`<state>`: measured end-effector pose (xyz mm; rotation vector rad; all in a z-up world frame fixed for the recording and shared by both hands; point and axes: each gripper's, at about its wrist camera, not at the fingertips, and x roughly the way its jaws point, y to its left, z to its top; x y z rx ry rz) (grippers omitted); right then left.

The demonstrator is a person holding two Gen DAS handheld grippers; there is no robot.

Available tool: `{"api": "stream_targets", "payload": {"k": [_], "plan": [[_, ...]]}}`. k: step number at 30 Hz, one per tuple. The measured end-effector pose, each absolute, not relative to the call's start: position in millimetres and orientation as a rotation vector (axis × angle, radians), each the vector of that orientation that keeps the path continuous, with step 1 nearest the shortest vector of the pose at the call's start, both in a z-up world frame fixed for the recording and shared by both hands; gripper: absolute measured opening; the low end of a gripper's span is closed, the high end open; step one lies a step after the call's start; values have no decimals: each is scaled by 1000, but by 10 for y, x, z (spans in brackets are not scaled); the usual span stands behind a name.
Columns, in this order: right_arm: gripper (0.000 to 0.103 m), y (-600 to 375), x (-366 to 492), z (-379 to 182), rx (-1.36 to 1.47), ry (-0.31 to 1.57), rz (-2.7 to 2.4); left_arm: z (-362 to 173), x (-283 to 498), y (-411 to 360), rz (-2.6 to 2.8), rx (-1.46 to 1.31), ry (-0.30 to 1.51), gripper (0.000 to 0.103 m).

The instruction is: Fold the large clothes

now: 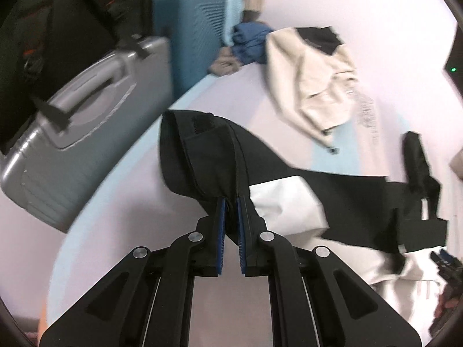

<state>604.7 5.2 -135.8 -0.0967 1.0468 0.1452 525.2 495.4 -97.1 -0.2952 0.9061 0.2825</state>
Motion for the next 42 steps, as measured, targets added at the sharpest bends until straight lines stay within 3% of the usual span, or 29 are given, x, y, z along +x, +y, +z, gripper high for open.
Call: {"api": "stream_targets", "payload": {"k": [17, 29, 36, 38, 42], "plan": [[76, -1191, 5985, -1032, -57, 980, 91, -444, 5653, 2884, 59, -201, 828, 7], [76, -2523, 5933, -804, -71, 940, 66, -222, 5798, 881, -98, -195, 800, 7], [76, -3326, 6050, -835, -63, 937, 41, -376, 5902, -255, -154, -161, 840, 5], [76, -3544, 6089, -896, -56, 942, 40, -456, 5916, -569, -162, -130, 846, 0], [82, -3913, 6128, -1035, -32, 948, 47, -885, 6019, -1185, -131, -28, 911, 0]]}}
